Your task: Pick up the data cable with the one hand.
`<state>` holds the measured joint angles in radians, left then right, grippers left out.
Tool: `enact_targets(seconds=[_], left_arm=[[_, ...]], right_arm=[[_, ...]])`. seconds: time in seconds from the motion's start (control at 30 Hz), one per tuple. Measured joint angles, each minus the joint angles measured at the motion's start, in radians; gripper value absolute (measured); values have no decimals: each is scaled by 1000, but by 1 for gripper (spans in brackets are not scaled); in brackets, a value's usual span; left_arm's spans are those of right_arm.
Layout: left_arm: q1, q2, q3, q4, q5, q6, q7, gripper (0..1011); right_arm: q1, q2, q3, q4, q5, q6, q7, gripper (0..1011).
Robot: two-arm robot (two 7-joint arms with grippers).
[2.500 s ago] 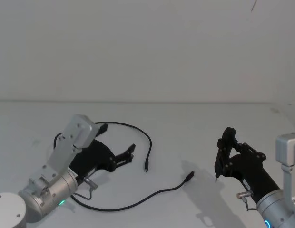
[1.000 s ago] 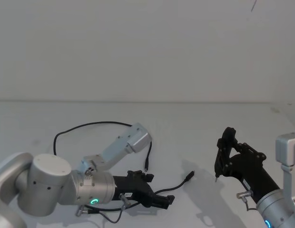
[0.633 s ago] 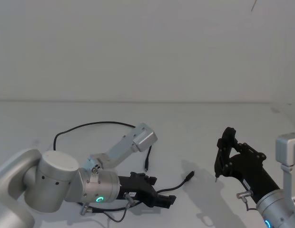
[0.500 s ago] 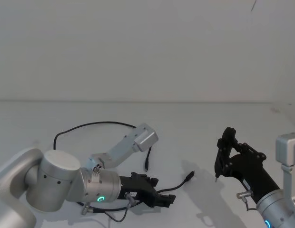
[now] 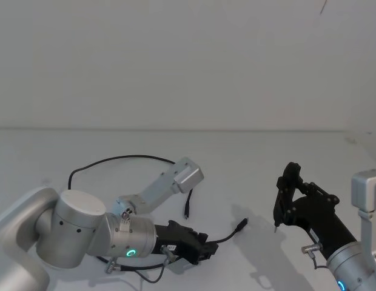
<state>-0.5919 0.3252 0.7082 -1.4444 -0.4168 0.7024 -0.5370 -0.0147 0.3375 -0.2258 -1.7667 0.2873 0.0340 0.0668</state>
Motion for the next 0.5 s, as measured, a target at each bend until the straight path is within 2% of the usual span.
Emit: enact_targets(seconds=[0.1,0.2,0.3,0.5], left_arm=[[-1,-1,1,2,0,2,0,289],[-2,-2,1,3,-1,3,1,154],[-3,-3,1,3,-1,5,1,81],[-3,-3,3,3,-1,5,2,44]], right_arm=[[0,0,0,0,0,0,0,279],[0,0,0,0,0,0,0,279],[0,0,0,0,0,0,0,279],[0,0,1,0,0,0,0,279]])
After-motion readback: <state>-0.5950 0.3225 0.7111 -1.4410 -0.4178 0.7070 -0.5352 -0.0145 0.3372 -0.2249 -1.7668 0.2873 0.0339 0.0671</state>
